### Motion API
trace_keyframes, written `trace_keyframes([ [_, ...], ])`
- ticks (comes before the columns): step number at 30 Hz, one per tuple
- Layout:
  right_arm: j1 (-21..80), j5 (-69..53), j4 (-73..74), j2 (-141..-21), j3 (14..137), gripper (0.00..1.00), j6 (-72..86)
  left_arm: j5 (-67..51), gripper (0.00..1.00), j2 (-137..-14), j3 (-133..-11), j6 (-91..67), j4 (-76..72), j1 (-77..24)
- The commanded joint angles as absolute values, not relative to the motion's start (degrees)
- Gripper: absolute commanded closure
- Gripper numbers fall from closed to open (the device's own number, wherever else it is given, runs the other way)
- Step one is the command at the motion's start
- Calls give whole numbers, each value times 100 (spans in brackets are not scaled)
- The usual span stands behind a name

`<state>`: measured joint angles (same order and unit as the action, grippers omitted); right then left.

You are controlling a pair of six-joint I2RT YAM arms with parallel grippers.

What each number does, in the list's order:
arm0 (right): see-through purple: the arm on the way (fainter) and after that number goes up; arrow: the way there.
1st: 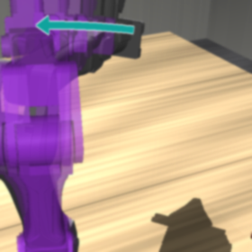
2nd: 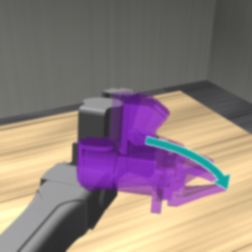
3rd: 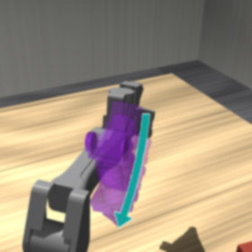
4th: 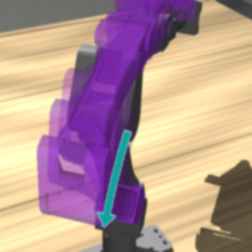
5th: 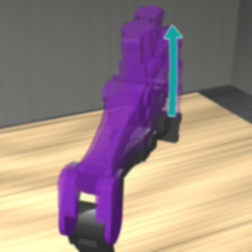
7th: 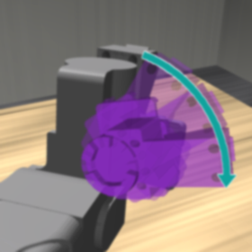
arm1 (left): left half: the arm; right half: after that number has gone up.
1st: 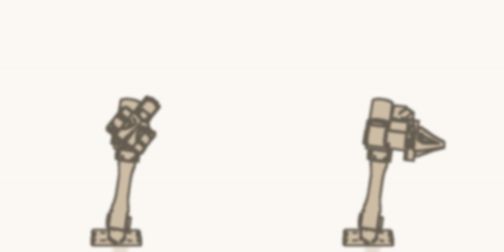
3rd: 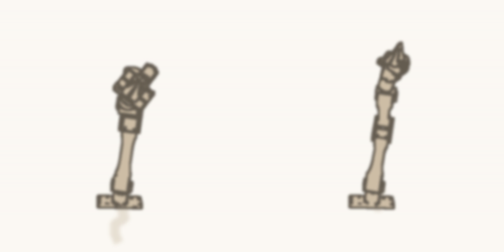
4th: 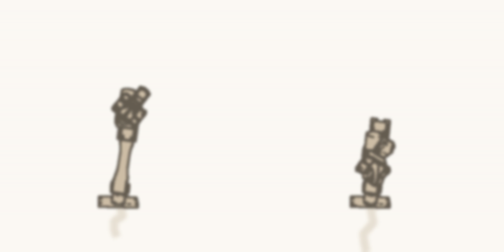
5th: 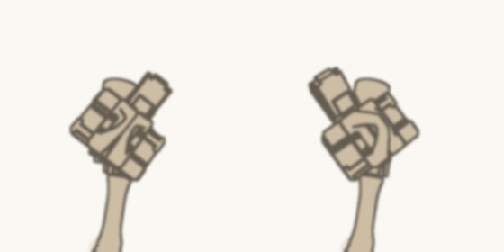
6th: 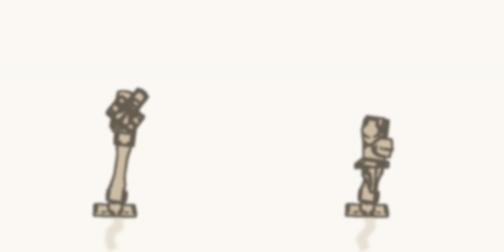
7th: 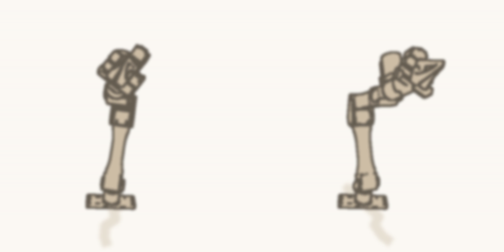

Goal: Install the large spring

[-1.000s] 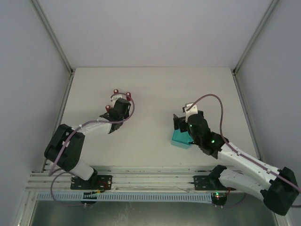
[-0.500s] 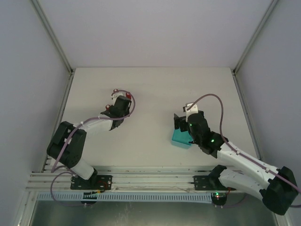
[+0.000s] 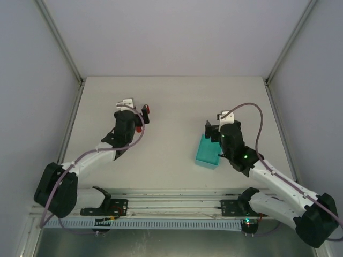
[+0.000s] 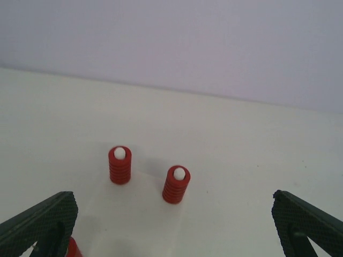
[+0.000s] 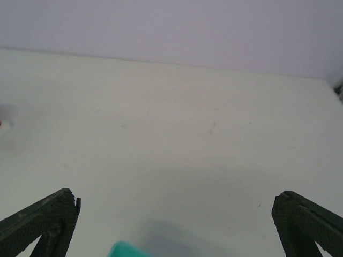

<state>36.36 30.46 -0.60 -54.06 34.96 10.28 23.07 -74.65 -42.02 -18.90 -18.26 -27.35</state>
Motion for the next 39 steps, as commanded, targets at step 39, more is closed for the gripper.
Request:
trace_keyframes([
  [39, 363, 1242, -5551, -9018, 2146, 1, -52, 925, 1, -8888, -1413, -152, -7330, -264],
])
